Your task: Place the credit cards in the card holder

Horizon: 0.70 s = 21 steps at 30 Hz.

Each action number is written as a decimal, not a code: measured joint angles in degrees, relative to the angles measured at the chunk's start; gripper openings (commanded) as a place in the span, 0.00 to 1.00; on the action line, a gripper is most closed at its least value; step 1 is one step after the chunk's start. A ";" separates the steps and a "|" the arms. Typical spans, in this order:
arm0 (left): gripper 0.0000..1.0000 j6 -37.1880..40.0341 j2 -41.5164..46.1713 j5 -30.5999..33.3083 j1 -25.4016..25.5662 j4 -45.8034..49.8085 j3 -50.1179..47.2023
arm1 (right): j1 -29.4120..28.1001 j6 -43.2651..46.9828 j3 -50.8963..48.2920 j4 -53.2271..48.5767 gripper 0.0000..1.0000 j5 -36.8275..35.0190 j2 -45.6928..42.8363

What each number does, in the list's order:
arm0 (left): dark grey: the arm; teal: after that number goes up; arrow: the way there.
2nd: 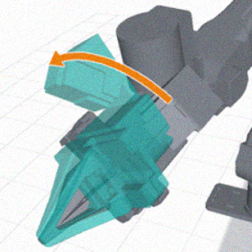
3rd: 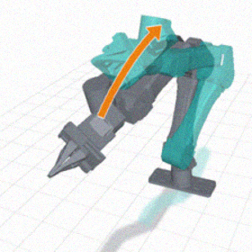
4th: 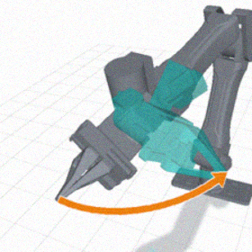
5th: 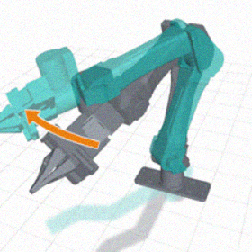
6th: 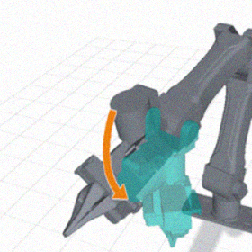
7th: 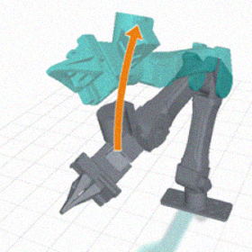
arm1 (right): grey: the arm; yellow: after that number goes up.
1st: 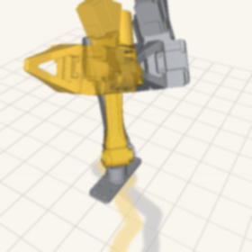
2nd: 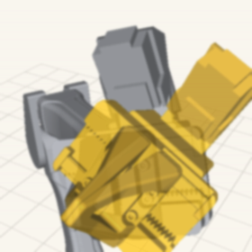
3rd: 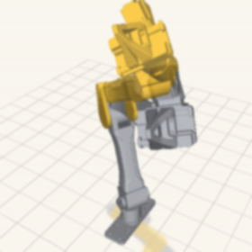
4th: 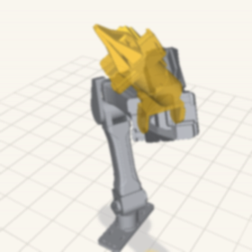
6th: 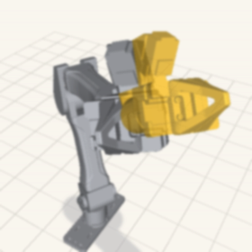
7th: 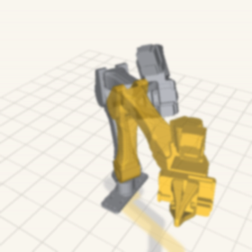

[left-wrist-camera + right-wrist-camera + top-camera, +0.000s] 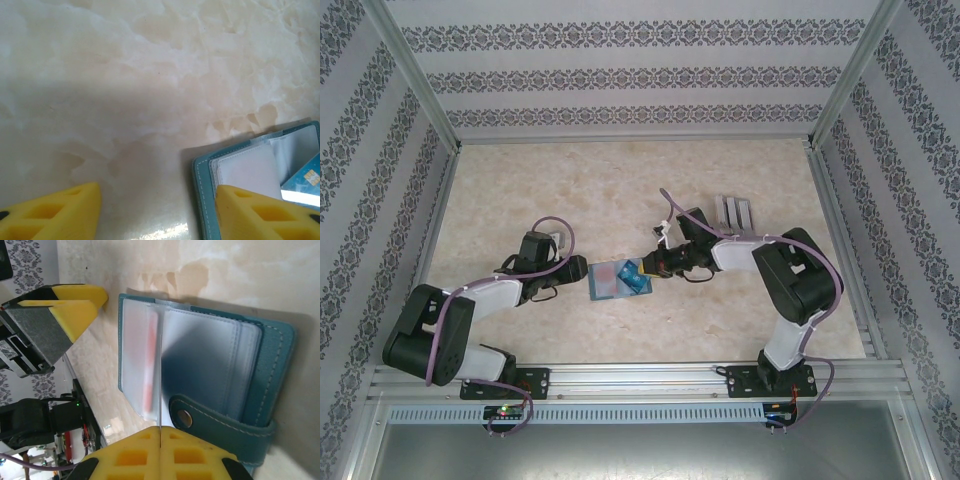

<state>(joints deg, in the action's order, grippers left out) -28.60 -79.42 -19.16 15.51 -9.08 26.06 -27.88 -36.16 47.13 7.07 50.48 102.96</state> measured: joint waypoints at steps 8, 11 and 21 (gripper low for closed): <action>0.37 0.20 -2.01 -1.18 0.66 -0.59 0.50 | 0.02 -1.46 0.02 2.36 0.00 1.77 1.62; 0.35 0.22 -2.89 -1.64 0.66 -0.74 0.96 | 0.02 -1.81 0.07 3.10 0.00 2.25 2.08; 0.30 0.37 -3.89 -2.89 1.05 -0.83 1.57 | 0.00 -4.11 1.03 5.75 0.00 2.97 5.11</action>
<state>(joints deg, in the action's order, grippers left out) -28.23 -83.31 -22.04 16.56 -9.91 27.64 -27.88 -40.27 48.16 12.82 53.45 108.07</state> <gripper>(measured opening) 0.314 0.055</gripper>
